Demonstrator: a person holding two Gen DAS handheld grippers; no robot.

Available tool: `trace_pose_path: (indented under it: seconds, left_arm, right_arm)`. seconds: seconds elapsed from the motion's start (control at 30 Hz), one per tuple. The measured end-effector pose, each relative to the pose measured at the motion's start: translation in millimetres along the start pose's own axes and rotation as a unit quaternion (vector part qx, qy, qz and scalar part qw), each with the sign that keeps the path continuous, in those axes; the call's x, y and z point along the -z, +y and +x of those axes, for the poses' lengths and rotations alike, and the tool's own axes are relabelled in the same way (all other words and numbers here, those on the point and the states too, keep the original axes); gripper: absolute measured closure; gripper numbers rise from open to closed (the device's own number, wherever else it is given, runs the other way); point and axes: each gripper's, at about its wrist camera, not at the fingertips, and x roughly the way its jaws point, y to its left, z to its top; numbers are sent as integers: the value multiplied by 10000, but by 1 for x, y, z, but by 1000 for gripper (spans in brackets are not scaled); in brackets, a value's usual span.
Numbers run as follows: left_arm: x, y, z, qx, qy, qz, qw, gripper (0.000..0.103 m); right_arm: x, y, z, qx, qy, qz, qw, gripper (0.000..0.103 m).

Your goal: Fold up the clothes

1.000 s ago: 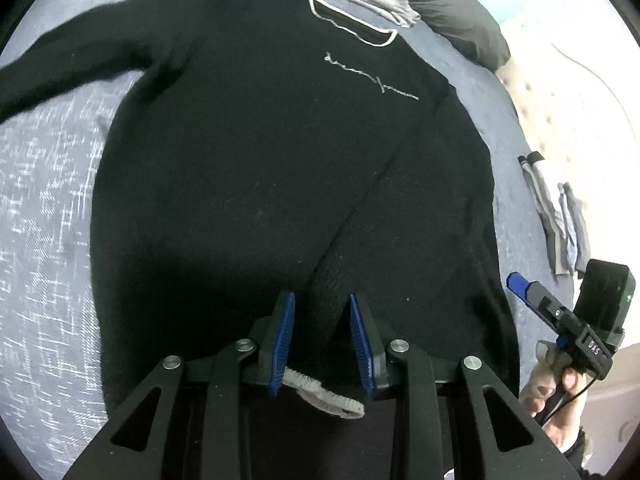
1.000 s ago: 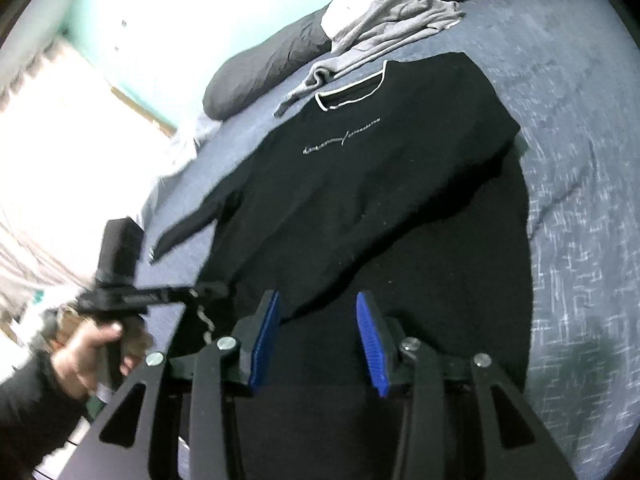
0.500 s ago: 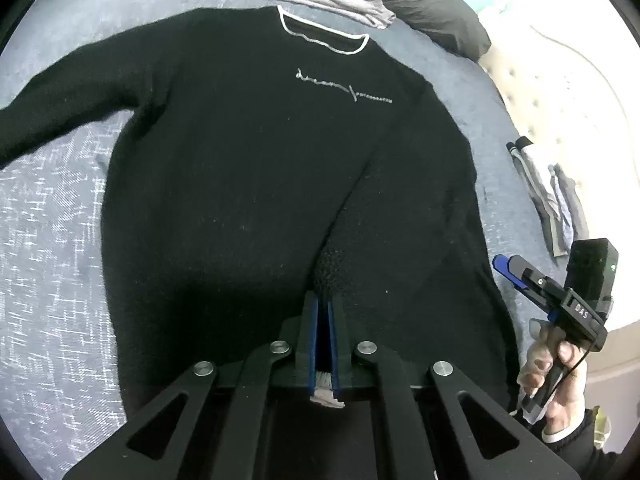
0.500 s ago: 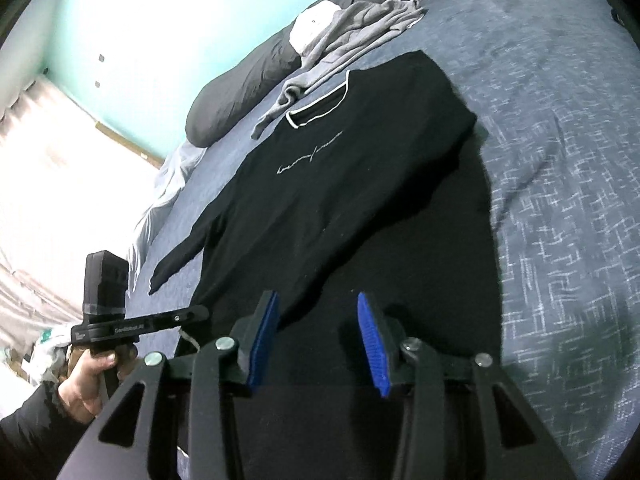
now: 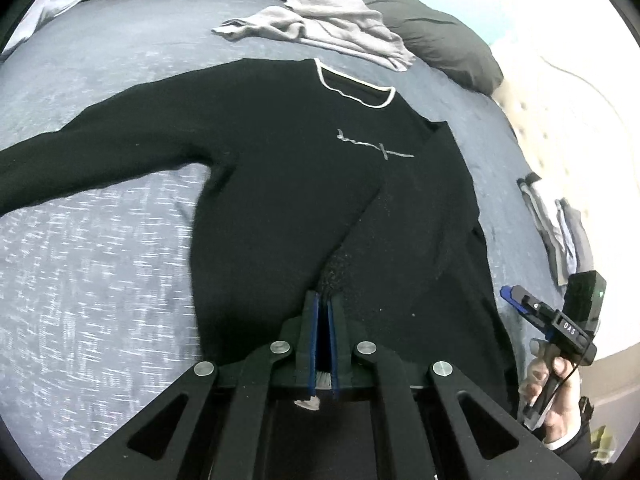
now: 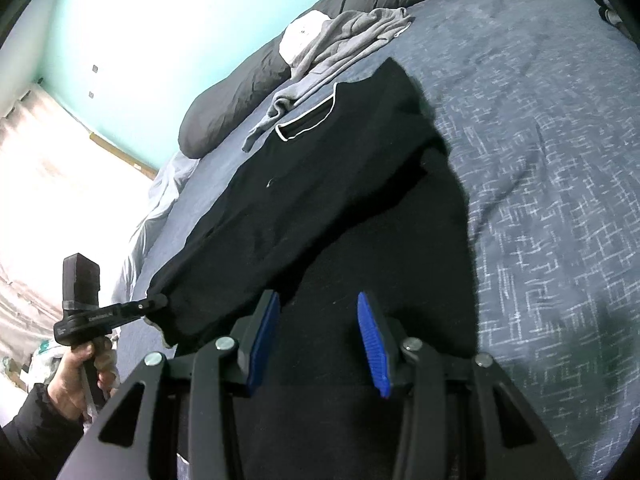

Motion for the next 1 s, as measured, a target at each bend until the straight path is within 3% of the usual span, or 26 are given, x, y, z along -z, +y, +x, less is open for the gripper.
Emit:
trace_pose_path:
  seconds: [0.2,0.33,0.57,0.73,1.0]
  left_arm:
    - [1,8,5,40,70,-38,10000,99]
    - [-3,12,10,94,84,-85,9999,99]
    - [-6,17,9,169,59,-108,9998,99]
    - [-8,20,10,196,59,-118,9997,99]
    - [-9,25,9,253,81,-146,9995,99]
  right_arm:
    - [-7,-4,-3,305,-31,32,9995,57]
    - [-25,-5,-5,748,6,-163,9971,52]
    - [-64,-11,15,1613,442,-916,9816,52]
    - [-84,-12,38,2004,758,-1430,9663,52]
    - [-105,-25,68,2230,931,-1695,9555,52]
